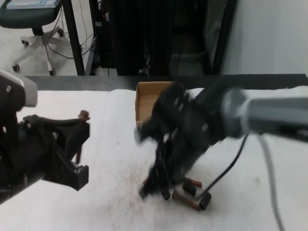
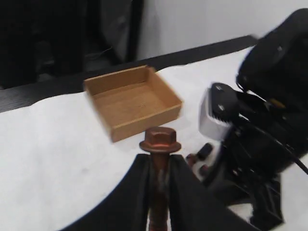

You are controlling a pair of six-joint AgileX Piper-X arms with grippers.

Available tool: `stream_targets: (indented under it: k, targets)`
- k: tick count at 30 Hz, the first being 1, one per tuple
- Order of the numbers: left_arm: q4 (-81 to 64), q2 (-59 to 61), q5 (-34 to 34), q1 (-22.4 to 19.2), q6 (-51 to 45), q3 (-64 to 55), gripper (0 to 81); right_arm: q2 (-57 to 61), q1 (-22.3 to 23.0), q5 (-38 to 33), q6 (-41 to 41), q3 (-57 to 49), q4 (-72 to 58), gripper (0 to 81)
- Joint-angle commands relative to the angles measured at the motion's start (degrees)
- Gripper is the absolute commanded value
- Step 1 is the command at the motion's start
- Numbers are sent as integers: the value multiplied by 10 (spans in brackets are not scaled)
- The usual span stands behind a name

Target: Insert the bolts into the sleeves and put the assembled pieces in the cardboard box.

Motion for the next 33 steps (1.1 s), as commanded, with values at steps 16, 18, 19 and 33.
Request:
stream_targets:
  k: [16,18,19,33]
  targets:
    - [-537,140,310,1,-239,-4,3,-249,-31,-246,169,313,-689,8]
    - [-572,176,327,1,-251,-4,3,-241,-12,-224,163,339,-750,8]
    - [-590,188,327,1,-261,-4,3,-236,-3,-210,152,349,-760,8]
    - [-668,236,305,1,-300,-4,3,-227,18,-113,92,366,-864,8]
